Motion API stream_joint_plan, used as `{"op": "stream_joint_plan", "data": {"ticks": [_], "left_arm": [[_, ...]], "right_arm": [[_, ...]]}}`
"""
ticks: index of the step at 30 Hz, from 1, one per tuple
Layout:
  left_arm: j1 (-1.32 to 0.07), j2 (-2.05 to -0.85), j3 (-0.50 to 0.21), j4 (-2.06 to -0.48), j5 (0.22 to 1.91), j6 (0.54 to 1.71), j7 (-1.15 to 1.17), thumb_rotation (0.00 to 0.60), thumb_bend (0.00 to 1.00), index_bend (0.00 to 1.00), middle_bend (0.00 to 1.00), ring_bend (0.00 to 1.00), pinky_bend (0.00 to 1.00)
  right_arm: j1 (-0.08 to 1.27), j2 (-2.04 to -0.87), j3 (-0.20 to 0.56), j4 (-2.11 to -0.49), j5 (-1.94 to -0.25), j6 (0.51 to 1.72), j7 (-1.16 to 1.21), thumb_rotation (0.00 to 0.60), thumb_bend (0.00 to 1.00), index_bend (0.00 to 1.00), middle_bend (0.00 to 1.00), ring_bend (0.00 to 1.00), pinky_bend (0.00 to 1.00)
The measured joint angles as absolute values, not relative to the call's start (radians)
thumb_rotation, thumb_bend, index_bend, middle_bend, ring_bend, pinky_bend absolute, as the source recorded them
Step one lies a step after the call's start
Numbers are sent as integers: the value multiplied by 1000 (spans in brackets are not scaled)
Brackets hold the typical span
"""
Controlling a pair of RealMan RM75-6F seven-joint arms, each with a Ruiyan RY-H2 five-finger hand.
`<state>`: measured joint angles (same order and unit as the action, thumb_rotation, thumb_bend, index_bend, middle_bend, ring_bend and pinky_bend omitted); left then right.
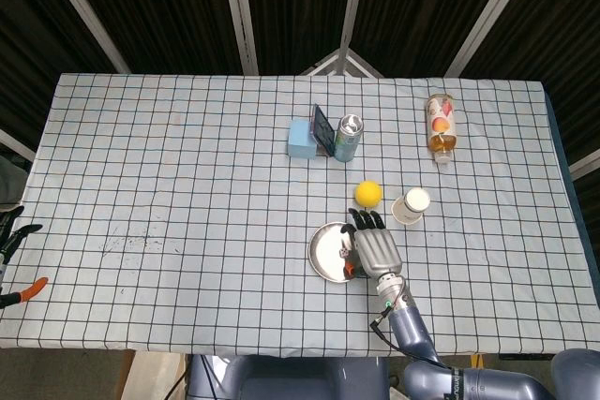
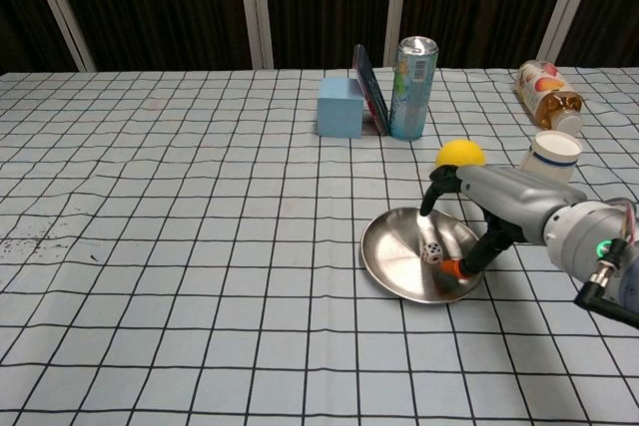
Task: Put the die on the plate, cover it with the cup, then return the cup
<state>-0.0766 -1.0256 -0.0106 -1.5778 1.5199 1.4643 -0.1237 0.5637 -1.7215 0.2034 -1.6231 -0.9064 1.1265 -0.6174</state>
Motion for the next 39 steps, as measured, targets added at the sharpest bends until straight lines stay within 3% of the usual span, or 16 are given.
{"op": "stream_joint_plan", "data": {"ticks": [16,28,39], "left_arm": [[-78,-1027,-7,-1585,1520,1457,-110,600,296,200,0,0,24],[-80,-1029,-7,-1588,1517,1452,-98,600,296,200,0,0,24],[-80,-1030,-8,-1591,1512,1451,-92,600,296,200,0,0,24]], "right_arm": [[558,-1600,260,-1703,-995,1208,-553,600,233,238,88,43,0],[576,-1483,321,-1682,-814,1176,-616,600,233,118,89,42,0],[608,-1440,300,-1633,-729,1125,-643,600,233,137,95,42,0]]}}
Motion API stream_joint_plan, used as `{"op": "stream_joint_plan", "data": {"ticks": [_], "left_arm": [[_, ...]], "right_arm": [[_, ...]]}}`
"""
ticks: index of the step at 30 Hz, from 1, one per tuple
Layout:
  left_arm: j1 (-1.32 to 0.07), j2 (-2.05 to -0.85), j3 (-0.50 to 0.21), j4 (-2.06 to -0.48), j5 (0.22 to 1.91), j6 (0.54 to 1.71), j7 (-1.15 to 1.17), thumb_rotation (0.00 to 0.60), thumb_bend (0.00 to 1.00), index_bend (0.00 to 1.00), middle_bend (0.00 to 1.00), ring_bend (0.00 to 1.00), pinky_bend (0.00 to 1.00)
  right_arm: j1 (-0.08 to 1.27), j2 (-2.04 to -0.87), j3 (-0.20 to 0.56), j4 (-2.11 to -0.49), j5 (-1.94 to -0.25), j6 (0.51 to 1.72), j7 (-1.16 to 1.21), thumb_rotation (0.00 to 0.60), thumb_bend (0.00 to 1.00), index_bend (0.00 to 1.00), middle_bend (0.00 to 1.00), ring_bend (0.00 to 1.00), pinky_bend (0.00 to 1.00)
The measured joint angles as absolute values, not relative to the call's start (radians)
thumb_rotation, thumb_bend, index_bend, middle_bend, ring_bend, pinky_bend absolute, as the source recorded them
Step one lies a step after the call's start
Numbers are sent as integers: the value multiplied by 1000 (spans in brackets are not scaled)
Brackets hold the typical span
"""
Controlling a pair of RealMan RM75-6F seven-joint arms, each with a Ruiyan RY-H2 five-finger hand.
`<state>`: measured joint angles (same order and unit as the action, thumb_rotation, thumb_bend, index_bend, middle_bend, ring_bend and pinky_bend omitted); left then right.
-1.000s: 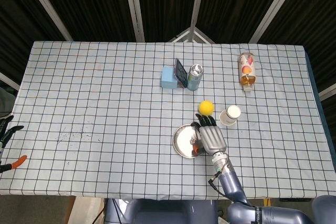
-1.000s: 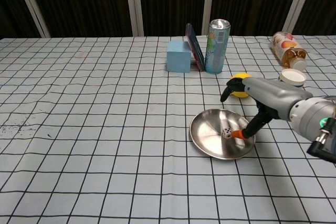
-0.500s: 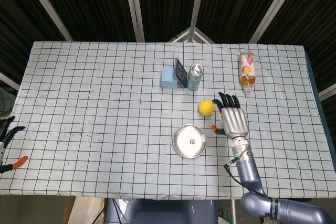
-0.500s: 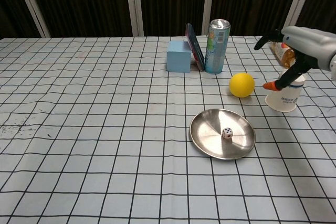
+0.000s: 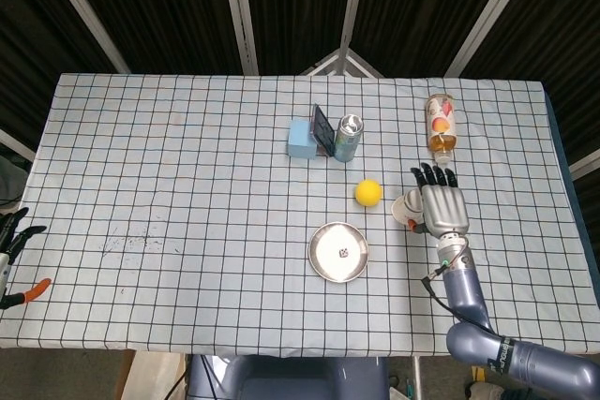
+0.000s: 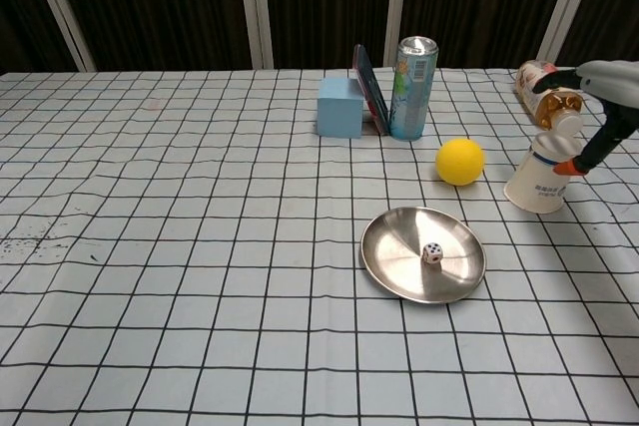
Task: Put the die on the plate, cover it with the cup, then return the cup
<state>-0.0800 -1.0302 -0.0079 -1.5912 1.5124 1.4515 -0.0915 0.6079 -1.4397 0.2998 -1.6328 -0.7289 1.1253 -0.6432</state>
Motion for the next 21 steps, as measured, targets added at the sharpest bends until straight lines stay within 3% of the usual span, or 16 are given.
{"op": "stream_joint_plan", "data": {"ticks": [8,21], "left_arm": [[-80,-1030,-8,-1591,1512,1451,-89,600,296,200,0,0,23],[-83,-1036,-12,-1594,1499,1442,-69,600,296,200,0,0,24]], "right_arm": [[630,-1447,288,-1594,-720,1120,-639,600,233,267,185,48,0],[691,-1457,282,-1531,-683,1073,-659,600,233,290,266,90,0]]}}
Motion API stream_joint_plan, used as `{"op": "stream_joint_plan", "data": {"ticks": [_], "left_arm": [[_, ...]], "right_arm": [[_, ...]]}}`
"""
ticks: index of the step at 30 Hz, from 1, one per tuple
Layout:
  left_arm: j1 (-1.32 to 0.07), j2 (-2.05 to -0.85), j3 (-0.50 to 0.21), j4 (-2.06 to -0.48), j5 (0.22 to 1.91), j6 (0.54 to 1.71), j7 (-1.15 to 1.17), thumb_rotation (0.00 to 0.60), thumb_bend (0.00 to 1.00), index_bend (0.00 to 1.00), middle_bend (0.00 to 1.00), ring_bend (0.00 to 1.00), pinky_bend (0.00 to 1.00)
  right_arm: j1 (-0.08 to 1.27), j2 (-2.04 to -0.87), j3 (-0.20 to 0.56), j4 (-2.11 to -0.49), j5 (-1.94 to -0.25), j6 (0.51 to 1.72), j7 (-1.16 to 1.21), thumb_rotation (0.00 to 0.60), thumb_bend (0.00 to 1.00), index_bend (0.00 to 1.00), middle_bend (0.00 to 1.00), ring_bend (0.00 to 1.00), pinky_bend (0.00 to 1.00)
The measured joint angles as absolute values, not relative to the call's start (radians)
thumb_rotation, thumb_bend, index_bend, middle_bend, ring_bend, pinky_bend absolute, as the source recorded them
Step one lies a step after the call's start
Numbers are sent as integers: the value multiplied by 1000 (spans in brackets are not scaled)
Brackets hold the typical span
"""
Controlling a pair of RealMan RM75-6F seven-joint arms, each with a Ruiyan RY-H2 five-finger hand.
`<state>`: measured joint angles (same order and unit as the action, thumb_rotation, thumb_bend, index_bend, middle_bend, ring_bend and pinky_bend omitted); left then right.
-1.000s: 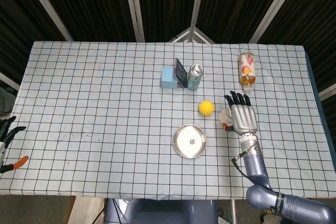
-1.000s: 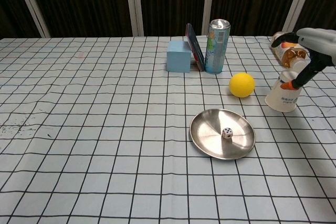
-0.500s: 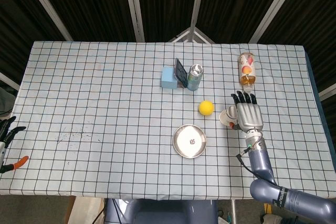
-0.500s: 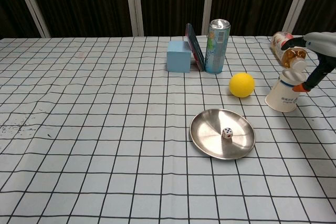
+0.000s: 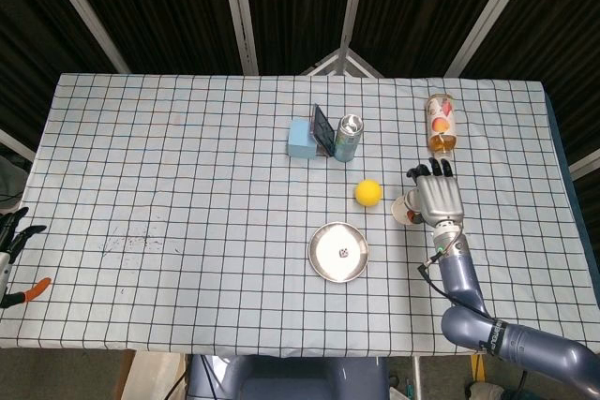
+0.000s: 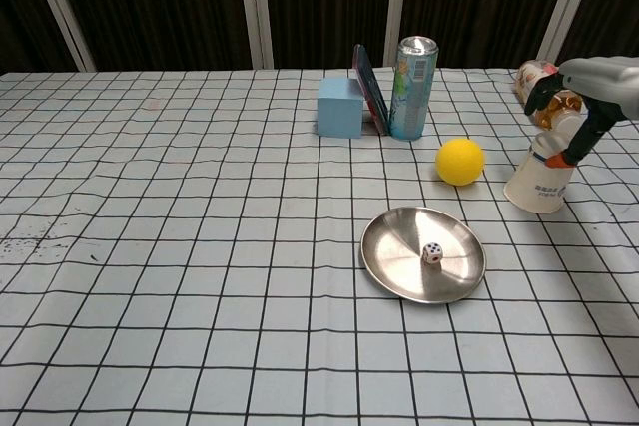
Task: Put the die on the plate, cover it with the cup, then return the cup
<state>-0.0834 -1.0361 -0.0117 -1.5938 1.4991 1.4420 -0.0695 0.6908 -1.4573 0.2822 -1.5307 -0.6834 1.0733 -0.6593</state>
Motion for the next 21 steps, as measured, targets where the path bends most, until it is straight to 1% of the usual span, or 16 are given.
{"op": "stream_joint_plan", "data": {"ticks": [13,21], "left_arm": [[-85,-1039,-10,-1598,1500,1439,-56,600,297,200,0,0,23],[-85,-1041,-10,-1601,1498,1437,-47,600,296,200,0,0,23]], "right_arm": [[695,-1446,262,-1526,-680,1090,-648,600,233,325,336,129,0],[694,-1443,249,-1523,-673,1085,-641,600,233,326,367,148,0]]}}
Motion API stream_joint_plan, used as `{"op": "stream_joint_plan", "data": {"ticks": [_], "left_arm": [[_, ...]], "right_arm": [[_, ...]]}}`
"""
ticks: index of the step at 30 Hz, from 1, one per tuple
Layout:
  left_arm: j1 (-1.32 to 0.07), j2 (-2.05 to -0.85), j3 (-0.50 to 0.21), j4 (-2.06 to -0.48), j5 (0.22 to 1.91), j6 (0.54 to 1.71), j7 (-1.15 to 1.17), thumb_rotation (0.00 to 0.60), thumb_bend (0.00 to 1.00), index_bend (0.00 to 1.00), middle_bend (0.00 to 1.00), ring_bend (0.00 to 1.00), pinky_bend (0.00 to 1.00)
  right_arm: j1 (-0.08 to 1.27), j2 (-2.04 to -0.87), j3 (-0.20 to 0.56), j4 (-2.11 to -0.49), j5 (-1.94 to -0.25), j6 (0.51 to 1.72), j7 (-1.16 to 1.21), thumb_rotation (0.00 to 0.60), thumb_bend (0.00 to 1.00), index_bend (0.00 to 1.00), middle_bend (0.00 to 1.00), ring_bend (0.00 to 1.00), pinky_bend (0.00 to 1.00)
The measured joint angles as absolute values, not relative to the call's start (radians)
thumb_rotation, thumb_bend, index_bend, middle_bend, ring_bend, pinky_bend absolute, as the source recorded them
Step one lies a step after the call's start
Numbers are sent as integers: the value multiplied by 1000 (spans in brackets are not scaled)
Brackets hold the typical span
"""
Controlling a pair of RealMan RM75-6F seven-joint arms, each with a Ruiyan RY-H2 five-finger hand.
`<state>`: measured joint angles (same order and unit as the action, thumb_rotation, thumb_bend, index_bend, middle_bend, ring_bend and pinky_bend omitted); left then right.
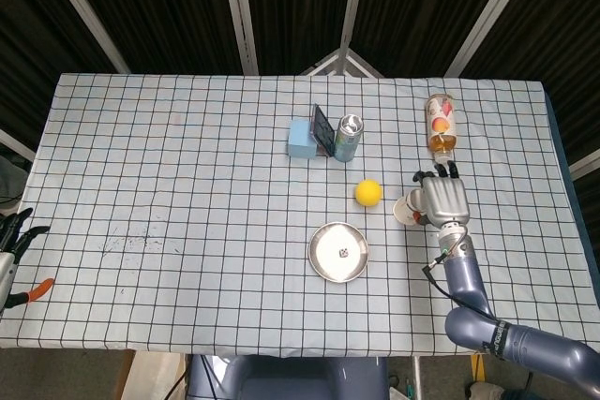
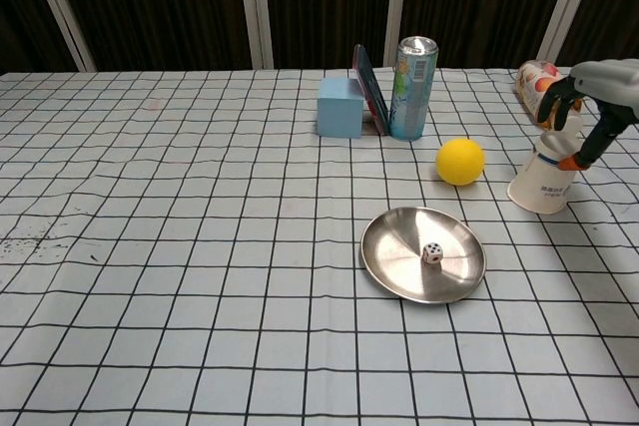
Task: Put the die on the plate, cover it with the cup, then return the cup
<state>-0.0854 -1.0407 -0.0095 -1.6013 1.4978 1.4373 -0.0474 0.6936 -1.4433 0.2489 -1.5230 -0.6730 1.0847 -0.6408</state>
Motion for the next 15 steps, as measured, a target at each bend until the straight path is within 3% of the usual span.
{"op": "stream_joint_plan", "data": {"ticks": [15], "left_arm": [[-86,-1041,-9,-1603,1497,1436,-44,600,297,200,0,0,24]], "right_arm": [[699,-1441,236,-1523,-676,1082,-634,600,233,442,412,172,0]]}}
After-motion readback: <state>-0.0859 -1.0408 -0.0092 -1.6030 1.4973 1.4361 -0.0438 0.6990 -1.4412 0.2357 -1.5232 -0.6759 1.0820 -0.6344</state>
